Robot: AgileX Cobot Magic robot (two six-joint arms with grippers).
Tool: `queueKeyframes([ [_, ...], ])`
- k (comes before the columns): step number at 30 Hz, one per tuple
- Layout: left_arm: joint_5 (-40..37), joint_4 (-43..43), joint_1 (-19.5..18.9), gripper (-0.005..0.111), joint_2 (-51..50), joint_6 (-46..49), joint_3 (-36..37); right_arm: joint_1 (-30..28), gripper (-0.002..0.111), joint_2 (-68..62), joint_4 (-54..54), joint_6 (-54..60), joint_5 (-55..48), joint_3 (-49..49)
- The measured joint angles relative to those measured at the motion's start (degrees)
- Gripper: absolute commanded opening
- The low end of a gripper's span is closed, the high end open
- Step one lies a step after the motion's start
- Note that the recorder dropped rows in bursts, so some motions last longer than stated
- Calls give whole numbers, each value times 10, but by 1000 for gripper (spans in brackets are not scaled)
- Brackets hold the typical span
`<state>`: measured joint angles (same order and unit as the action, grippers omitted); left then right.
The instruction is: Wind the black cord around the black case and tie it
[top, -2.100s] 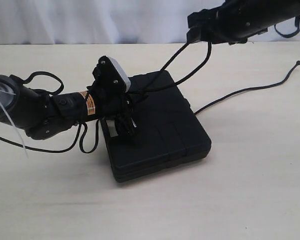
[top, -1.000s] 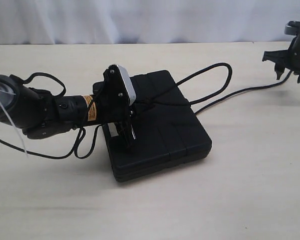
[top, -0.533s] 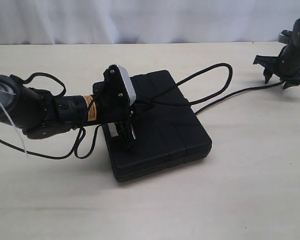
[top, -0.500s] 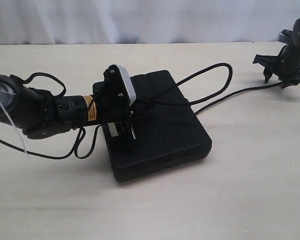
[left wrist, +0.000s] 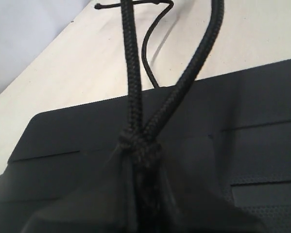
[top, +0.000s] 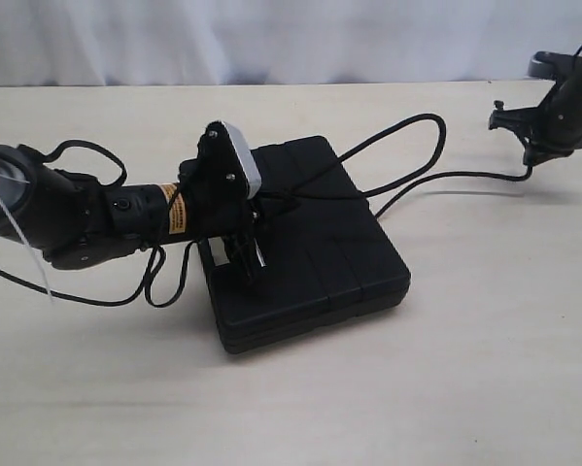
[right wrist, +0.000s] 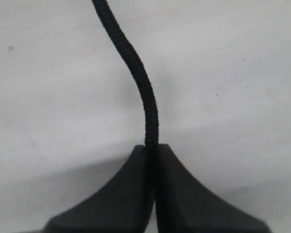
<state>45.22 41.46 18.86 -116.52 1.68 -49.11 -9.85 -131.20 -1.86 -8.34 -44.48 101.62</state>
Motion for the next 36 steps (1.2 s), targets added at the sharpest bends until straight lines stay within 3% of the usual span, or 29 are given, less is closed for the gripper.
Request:
queueKeyframes([
  [5,23,34,-20,0,0,-65,0,0,4,131,119,179,153,-177],
  [11,77,223,-84,0,0,-270,-34,0,4,262,399,532,284,-368],
  [17,98,323,-107,0,0,-421,-66,12,4,295,732,921,280,-481],
  [22,96,354,-113,0,1,-514,-77,42,4,296,959,1199,178,-522],
  [28,86,398,-115,0,1,-604,-98,46,4,297,998,1277,65,-535],
  [36,20,369,-115,0,1,-667,-106,46,4,297,964,1277,43,-535],
])
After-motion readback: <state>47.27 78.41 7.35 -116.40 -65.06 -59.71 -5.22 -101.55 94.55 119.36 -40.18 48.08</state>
